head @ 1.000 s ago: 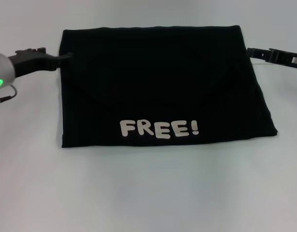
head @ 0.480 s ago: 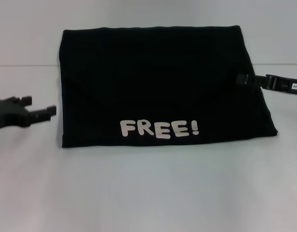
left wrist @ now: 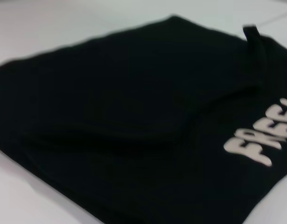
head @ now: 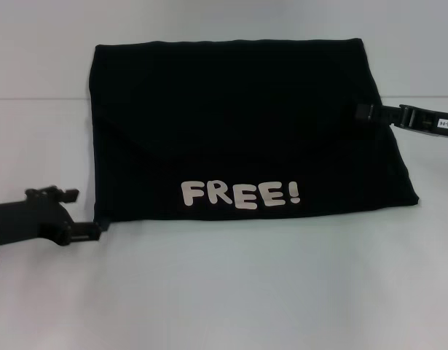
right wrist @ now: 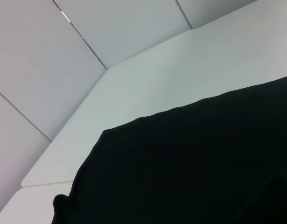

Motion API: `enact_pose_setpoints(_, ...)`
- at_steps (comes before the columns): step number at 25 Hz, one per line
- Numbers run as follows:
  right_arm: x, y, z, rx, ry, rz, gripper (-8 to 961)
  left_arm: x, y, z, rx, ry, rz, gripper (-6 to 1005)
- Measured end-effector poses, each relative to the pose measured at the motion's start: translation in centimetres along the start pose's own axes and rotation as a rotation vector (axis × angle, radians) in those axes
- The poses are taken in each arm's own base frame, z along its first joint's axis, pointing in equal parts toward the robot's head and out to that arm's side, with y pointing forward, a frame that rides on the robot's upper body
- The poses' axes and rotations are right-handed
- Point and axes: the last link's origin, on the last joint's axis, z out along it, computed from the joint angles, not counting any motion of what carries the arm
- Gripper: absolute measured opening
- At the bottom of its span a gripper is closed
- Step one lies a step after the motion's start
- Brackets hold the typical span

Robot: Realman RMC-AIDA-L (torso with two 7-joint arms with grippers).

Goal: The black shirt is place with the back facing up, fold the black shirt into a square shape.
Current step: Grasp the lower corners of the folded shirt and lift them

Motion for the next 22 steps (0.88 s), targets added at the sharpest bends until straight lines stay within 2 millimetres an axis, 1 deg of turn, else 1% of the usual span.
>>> enact_pose_setpoints(4, 0.0, 0.0, 0.0, 0.000, 0.000, 0.000, 688, -0.1, 0.5, 0.9, -0.018, -0.042, -0.004, 876)
enact_pose_setpoints(12, 0.2, -0.5, -0.3, 0.014, -0.001, 0.003, 686, 0.4, 1.3, 2.2, -0.046, -0.073, 0.010, 859)
enact_pose_setpoints(19, 0.2, -0.6, -0.4, 0.018, -0.001, 0.003, 685, 0.6, 1.6, 2.3, -0.065, -0.072, 0.015, 843)
enact_pose_setpoints(22, 0.2, -0.7, -0.5, 0.019, -0.002, 0.003, 684, 0.7, 1.3, 2.3, -0.048, -0.071, 0.012, 837)
